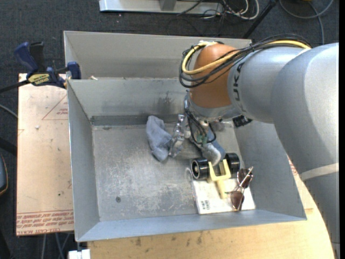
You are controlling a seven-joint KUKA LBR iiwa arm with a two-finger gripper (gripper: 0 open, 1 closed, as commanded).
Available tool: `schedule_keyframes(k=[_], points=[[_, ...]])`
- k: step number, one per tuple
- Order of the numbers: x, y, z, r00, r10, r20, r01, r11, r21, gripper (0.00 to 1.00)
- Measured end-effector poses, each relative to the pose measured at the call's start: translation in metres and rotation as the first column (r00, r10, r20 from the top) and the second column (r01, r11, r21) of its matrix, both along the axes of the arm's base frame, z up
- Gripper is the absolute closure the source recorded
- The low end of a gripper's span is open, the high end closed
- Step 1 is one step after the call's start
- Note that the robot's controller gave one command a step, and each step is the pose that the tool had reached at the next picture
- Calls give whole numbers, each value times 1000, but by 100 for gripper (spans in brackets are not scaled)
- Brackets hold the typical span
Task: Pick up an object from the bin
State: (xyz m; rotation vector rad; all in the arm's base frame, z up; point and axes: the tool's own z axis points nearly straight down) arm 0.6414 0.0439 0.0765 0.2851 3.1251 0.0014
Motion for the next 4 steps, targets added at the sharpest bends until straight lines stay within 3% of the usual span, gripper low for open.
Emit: schedule_keyframes(k=[4], points=[[0,0,0,1000,0,0,0,1000,0,100]])
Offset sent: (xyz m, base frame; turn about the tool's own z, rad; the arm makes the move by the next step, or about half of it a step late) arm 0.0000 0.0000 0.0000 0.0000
